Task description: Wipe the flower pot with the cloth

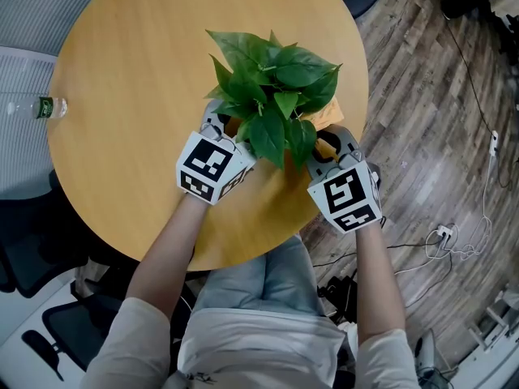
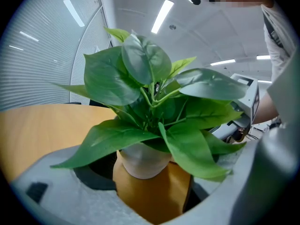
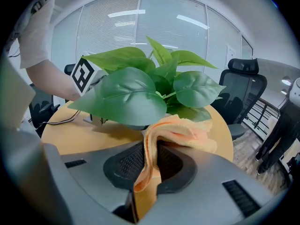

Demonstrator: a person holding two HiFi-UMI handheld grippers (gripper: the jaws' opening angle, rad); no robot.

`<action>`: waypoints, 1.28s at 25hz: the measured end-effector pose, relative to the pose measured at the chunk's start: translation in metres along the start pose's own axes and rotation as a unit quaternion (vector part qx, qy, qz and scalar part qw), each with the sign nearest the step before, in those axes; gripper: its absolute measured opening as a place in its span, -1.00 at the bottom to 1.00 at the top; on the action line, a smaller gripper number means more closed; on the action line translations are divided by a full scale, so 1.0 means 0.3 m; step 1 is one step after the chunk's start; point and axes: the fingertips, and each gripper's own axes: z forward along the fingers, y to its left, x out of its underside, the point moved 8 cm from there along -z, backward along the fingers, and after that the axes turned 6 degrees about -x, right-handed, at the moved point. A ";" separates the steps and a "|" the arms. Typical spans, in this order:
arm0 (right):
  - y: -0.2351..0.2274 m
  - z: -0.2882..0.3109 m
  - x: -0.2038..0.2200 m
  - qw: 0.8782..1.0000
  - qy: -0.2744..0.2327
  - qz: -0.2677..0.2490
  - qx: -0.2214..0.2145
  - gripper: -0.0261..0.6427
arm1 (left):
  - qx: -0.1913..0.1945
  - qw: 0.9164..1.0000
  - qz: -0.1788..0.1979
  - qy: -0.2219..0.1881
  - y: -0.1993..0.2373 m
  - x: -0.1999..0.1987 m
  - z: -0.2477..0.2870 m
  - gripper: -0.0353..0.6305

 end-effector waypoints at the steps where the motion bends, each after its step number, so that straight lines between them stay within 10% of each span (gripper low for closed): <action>1: 0.005 0.001 -0.001 1.000 0.000 -0.001 -0.001 -0.77 | -0.005 1.000 -0.002 0.000 -0.001 0.001 -0.002 0.45; 17: 0.015 0.006 0.002 1.000 -0.004 0.006 -0.009 -0.77 | -0.046 0.999 -0.016 0.006 -0.023 0.002 0.003 0.45; 32: 0.006 -0.002 0.014 1.000 -0.011 0.022 -0.008 -0.77 | 0.164 0.984 0.064 0.011 0.098 0.013 -0.035 0.53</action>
